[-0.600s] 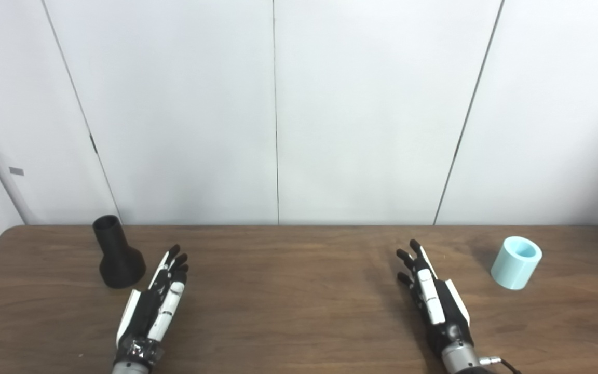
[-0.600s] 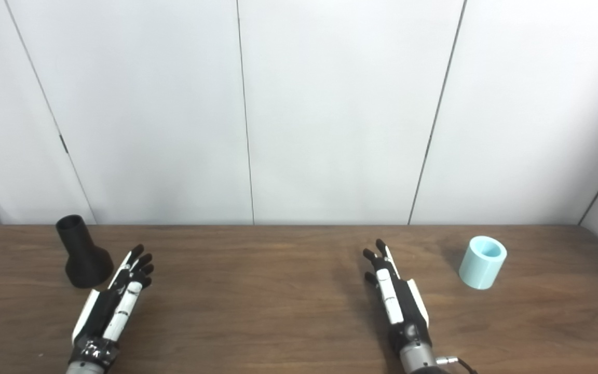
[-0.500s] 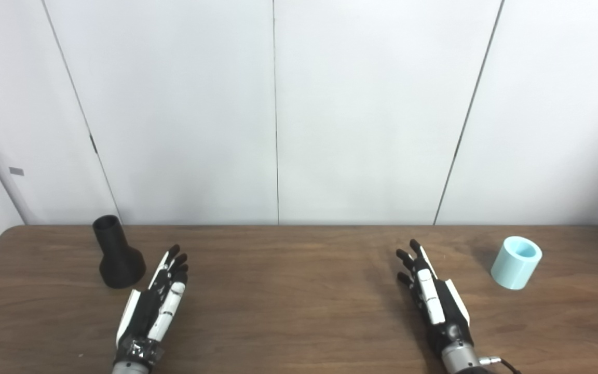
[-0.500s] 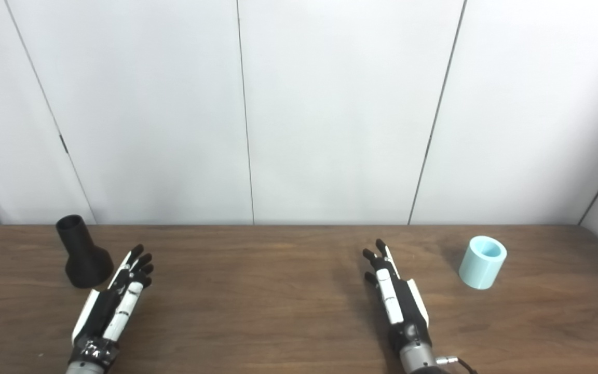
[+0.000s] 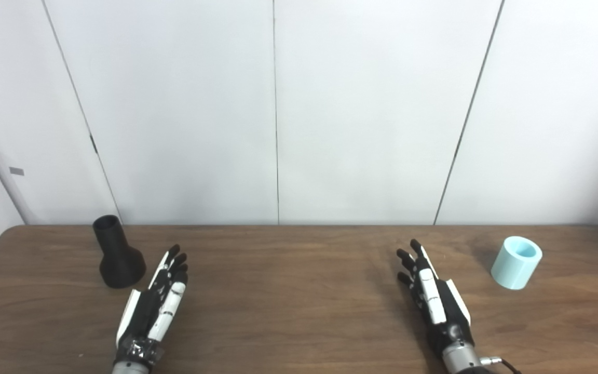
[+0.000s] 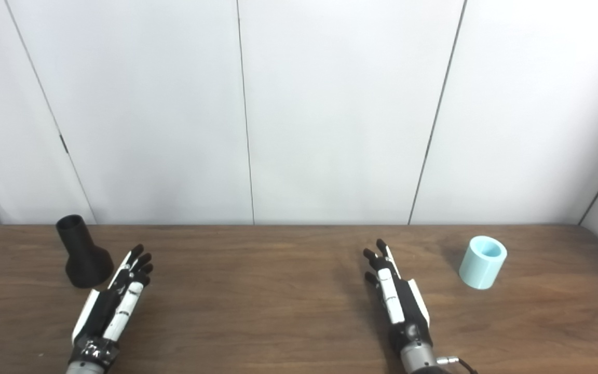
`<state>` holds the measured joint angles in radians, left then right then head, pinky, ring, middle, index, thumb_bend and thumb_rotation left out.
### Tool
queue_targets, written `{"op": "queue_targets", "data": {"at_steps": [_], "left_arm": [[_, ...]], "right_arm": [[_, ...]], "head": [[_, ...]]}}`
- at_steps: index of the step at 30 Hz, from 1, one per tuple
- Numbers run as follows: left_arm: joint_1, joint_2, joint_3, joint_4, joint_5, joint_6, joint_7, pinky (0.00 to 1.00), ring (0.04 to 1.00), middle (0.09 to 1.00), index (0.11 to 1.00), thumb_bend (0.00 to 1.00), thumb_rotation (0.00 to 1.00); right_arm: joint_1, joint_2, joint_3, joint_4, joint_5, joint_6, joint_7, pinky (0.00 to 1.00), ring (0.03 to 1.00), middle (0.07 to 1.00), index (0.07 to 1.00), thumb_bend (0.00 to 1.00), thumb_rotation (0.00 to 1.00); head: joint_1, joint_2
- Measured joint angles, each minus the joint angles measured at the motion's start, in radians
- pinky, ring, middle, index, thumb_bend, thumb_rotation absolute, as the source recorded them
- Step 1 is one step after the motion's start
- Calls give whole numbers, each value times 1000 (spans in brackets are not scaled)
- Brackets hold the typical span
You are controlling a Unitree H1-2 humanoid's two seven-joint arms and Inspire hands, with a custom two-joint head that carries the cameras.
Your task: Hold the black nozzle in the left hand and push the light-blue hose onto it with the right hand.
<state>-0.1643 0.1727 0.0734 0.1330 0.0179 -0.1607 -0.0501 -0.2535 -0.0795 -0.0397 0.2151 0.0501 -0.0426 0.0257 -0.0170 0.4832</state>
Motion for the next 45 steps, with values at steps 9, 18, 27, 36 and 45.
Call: {"op": "queue_targets", "data": {"at_steps": [9, 18, 27, 36, 45], "left_arm": [[0, -14, -10, -4, 41, 7, 17, 886, 919, 942, 971, 332, 633], [13, -78, -51, -52, 122, 116, 80, 908, 912, 937, 976, 329, 642], [12, -85, -70, -53, 205, 111, 144, 851, 859, 880, 937, 583, 377], [47, -96, -72, -133, 398, 114, 272, 646, 720, 783, 871, 798, 125], [48, -49, -30, -391, 517, 365, 222, 642, 704, 769, 812, 893, 92]], "right_arm": [[1, -22, -1, 5, 8, -5, 29, 1000, 962, 923, 1000, 451, 1000], [-24, -51, -38, 64, 67, -42, 86, 1000, 981, 936, 1000, 409, 1000], [-26, -53, -52, 66, 78, -42, 93, 1000, 975, 929, 1000, 423, 1000], [-15, -66, -50, 45, 84, -38, 101, 1000, 995, 946, 1000, 433, 1000], [-14, -76, -38, 46, 64, -30, 101, 1000, 997, 936, 1000, 448, 1000]], "head": [[165, -17], [307, -29], [347, -35], [356, -26], [379, -18]]}}
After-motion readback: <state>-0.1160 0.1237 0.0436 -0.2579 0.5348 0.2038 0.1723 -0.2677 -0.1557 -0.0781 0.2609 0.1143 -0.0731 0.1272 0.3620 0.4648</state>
